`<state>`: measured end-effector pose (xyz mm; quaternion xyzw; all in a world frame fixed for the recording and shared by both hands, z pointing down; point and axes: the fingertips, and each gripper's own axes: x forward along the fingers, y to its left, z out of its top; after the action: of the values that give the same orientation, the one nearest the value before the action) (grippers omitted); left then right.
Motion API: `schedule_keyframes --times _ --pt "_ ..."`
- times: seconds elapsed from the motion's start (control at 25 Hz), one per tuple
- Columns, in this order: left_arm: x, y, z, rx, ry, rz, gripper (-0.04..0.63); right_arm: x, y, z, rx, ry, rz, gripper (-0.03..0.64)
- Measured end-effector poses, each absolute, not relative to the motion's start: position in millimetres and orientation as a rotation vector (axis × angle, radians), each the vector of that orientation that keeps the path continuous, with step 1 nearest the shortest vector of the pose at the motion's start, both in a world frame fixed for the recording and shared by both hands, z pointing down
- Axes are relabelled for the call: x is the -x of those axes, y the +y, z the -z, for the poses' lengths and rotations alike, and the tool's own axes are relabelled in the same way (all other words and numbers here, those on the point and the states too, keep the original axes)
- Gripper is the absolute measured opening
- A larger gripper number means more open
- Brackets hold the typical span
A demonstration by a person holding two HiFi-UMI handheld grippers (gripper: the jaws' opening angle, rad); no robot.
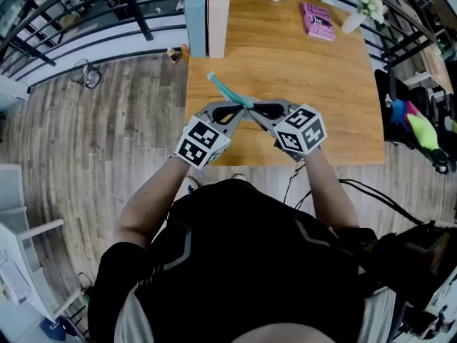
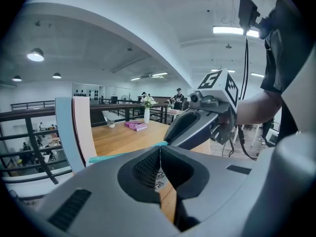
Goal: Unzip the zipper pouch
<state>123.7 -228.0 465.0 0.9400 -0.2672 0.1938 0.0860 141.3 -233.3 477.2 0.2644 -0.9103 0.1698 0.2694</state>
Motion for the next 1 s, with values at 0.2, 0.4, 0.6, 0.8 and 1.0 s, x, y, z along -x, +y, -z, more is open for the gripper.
schedule_keyframes --times 0.2,0.4,0.6,0.8,1.0 --pt "-114.0 -228.4 -462.1 -2.796 -0.802 -0.571 0.031 -130.7 -229.7 -474.7 -0.71 -2.422 -0.392 0.054" --pt "-109.7 -227.6 -466.4 -2.797 -0.772 -0.583 0.032 -126.6 -226.7 -478.4 -0.703 -2.401 -0.422 0.052" --pt "-101.1 -226.4 -469.9 -2.748 -0.778 -0.539 0.032 -118.4 -223.4 -481.3 -0.696 -2.378 -0.428 0.052" --pt "-97.1 -222.4 -473.9 -2.738 -0.803 -0.556 0.032 -114.3 -218.1 -485.8 -0.692 -2.363 -0.461 0.051" --pt "-81.2 -230.8 -481.0 -2.673 -0.895 -0.535 0.029 -109.4 -212.9 -492.0 -0.672 -2.339 -0.478 0.049"
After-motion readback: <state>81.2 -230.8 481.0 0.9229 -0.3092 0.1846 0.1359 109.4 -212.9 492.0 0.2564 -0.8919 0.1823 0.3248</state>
